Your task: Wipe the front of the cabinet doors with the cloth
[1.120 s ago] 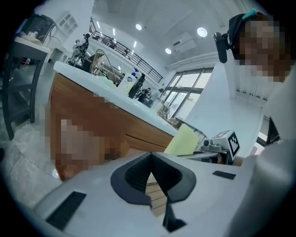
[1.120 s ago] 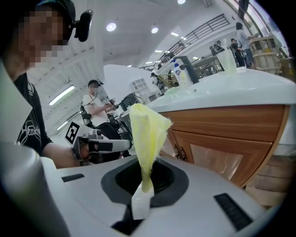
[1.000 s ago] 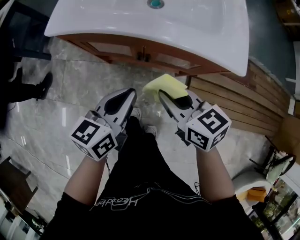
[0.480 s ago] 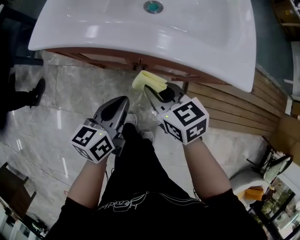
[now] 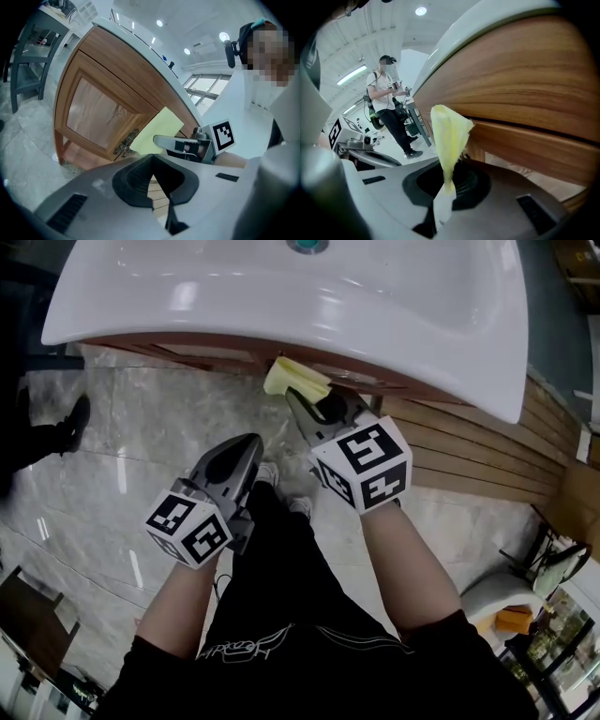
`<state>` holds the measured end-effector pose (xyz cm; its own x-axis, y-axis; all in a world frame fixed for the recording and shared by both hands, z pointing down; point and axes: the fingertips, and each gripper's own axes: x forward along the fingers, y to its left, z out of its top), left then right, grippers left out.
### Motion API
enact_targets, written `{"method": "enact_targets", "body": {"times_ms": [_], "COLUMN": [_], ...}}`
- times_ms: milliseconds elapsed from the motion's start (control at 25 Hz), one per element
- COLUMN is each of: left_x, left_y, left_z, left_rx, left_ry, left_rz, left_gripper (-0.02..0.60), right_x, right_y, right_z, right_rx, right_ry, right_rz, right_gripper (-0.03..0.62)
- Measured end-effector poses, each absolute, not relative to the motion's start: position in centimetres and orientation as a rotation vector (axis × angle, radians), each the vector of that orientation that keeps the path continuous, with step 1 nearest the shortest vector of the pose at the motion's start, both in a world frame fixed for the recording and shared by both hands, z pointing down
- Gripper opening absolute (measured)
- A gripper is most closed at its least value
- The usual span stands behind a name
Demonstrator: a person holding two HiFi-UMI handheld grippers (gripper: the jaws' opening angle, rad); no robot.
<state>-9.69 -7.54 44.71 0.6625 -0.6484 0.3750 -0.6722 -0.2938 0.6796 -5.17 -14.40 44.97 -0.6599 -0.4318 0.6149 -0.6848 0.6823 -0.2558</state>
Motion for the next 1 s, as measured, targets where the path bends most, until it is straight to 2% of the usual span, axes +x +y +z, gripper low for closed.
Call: {"method": "enact_targets", "body": {"times_ms": [1000], "left_x": [-8.8], "left_y": [-7.9], "left_z": [45.2], "left_rx": [2.041], "left_ry": [-0.966], "left_rz": [0.056], "left_gripper": [0.006], "right_x": [-1.9], "right_y": [-16.0], "right_z": [46.6], "right_rx": [1.102], "right_ry": [-2.292], "right_rz": [0.665], "right_gripper": [0.04]}}
